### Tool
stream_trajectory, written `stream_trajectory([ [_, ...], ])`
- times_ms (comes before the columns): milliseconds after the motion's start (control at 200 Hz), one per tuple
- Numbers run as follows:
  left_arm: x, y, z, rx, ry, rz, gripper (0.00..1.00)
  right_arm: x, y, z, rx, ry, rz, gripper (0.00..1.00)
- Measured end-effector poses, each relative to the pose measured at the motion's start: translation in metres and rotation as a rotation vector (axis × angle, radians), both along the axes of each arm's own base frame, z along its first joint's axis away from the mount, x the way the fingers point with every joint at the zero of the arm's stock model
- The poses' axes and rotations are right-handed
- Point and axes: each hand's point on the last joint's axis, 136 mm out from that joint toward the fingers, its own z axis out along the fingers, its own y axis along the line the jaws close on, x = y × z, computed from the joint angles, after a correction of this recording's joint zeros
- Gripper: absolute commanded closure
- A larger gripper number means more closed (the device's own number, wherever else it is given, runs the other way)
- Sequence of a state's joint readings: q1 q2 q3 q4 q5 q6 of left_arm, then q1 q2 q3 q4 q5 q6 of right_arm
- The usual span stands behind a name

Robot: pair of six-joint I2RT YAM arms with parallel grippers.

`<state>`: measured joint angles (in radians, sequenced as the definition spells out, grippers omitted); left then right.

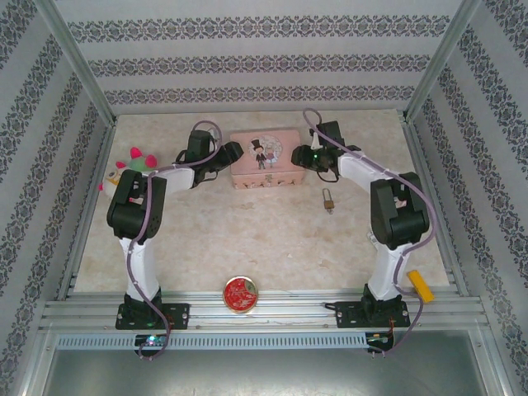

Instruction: Unlock the padlock with the key

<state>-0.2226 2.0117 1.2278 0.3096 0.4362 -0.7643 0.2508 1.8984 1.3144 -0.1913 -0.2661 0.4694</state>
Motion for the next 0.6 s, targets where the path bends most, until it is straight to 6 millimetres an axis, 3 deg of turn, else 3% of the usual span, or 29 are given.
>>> stream_trajectory([
  [155, -0.016, 0.009, 0.022, 0.03, -0.028, 0.019, 0.09, -0.028, -0.012, 0.014, -0.032, -0.015, -0.028, 0.46],
  [295, -0.036, 0.029, 0.065, 0.103, -0.118, 0.062, 0.01, -0.052, -0.036, 0.047, -0.071, -0.096, -0.08, 0.42],
  [480, -0.086, 0.076, 0.111, 0.282, -0.263, 0.168, 0.01, -0.093, -0.078, 0.094, -0.186, -0.251, -0.158, 0.25],
  [490, -0.09, 0.079, 0.113, 0.296, -0.272, 0.176, 0.01, -0.096, -0.081, 0.096, -0.192, -0.26, -0.165, 0.21],
  [505, -0.095, 0.084, 0.115, 0.313, -0.287, 0.186, 0.01, -0.099, -0.084, 0.099, -0.202, -0.272, -0.173, 0.06],
  [515, -0.099, 0.087, 0.116, 0.328, -0.294, 0.195, 0.01, -0.101, -0.087, 0.1, -0.213, -0.279, -0.177, 0.03],
  [600, -0.128, 0.113, 0.121, 0.439, -0.358, 0.264, 0.01, -0.118, -0.109, 0.109, -0.269, -0.33, -0.224, 0.02],
])
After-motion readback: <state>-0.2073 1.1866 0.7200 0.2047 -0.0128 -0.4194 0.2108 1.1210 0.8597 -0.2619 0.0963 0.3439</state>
